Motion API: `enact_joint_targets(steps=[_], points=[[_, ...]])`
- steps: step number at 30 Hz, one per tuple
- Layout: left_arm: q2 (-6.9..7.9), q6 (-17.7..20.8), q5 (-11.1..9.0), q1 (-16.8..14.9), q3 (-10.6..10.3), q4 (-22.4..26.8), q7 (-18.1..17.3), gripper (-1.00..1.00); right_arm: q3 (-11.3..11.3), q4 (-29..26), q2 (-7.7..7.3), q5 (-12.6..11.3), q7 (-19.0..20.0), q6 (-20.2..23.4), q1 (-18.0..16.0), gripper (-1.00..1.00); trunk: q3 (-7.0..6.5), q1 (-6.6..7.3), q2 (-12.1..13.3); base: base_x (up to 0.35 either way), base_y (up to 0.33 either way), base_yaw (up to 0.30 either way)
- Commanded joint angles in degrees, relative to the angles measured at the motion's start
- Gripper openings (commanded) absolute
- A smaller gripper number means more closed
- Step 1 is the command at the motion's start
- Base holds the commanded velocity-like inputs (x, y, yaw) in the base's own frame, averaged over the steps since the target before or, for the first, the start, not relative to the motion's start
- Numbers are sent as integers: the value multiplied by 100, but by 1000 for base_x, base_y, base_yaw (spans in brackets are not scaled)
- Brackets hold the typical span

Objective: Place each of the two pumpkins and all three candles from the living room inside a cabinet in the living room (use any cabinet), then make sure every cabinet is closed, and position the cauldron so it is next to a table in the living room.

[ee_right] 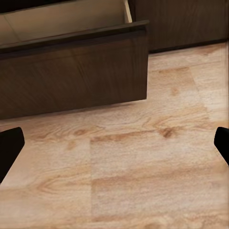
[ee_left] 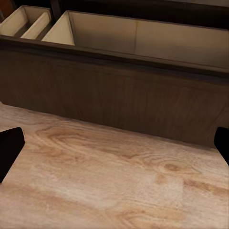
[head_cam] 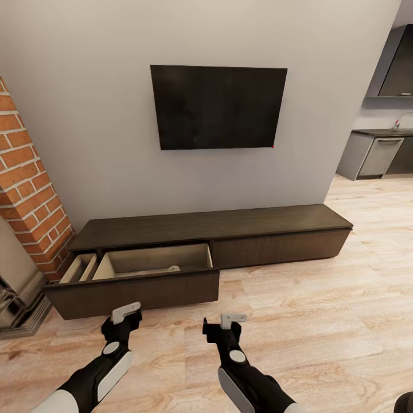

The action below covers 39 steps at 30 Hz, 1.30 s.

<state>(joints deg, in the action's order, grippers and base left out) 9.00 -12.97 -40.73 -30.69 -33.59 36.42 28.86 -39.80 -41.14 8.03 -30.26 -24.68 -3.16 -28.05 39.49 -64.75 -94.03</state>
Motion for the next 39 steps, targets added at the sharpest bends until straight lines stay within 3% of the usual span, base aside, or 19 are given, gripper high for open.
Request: enact_joint_targets(steps=[1,9,16,22,25,33,39], points=[[8,-56,-58,-7,-49,-23,31,100,-35,20,-3,-43,-37,-66,-8,100,5,0,-3,0,0,0],[6,-284,423,-7,-36,-506,22,100,-54,113,-3,194,-43,-381,-8,100,131,-153,-284,0,0,0],[6,-500,531,-6,-41,-647,3,100,-50,117,-3,257,-45,-409,-8,100,257,-307,-564,0,0,0],[-4,-581,853,-6,-35,-927,-14,100,-50,86,27,786,-80,-413,-8,100,364,-439,-805,0,0,0],[-9,-606,1063,-5,-28,-1021,-86,100,-52,62,44,894,-91,-416,-8,100,418,-505,-925,0,0,0],[-15,-611,1171,-7,-23,-1063,-377,100,-61,34,104,1018,-98,-416,-8,100,562,-680,-1246,0,0,0],[-20,-610,1179,0,-25,-1059,-418,100,-59,21,143,1424,-104,-423,-8,100,669,-812,-1487,0,0,0]])
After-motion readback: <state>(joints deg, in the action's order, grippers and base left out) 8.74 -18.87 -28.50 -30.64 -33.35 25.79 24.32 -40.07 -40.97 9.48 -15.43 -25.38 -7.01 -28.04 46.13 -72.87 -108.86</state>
